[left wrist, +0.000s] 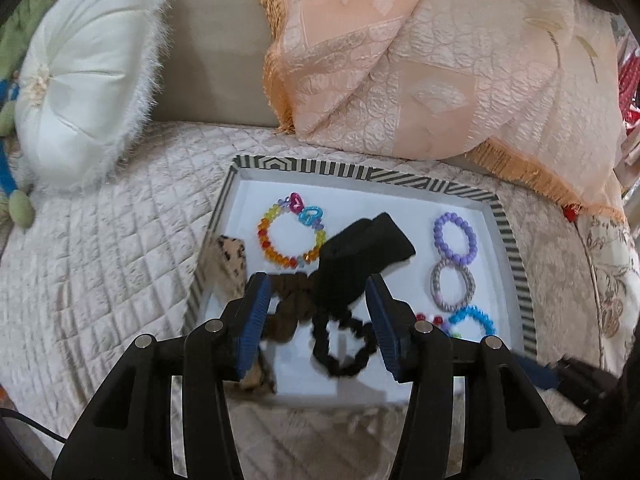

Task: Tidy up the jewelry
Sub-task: 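Open both tools to release the clip and bracelet in the tray, then withdraw both tools from the tray toward the red satin bow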

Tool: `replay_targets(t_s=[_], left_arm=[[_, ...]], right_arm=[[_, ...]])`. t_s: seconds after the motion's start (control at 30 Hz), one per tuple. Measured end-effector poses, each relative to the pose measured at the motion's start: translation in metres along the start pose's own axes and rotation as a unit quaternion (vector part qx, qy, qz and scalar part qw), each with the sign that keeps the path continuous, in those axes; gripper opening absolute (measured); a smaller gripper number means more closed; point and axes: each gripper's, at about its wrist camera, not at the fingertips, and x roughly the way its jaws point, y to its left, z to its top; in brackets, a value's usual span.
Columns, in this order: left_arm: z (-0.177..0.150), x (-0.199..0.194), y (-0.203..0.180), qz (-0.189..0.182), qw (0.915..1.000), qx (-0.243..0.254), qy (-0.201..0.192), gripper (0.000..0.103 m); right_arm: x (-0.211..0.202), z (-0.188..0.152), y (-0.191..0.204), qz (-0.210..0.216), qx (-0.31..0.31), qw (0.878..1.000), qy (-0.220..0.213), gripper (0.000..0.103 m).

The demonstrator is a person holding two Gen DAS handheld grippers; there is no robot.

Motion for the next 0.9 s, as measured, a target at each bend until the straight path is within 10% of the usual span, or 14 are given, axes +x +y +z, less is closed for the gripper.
replay_targets(t_s=[0.9], left_arm=[[-0.124,-0.094,-0.038,0.012,0.9988,0.039,-0.024,0.049]], right_arm=[[-0.104,-0.078,0.02,-0.078,-0.011,0.996,-0.051,0.053]])
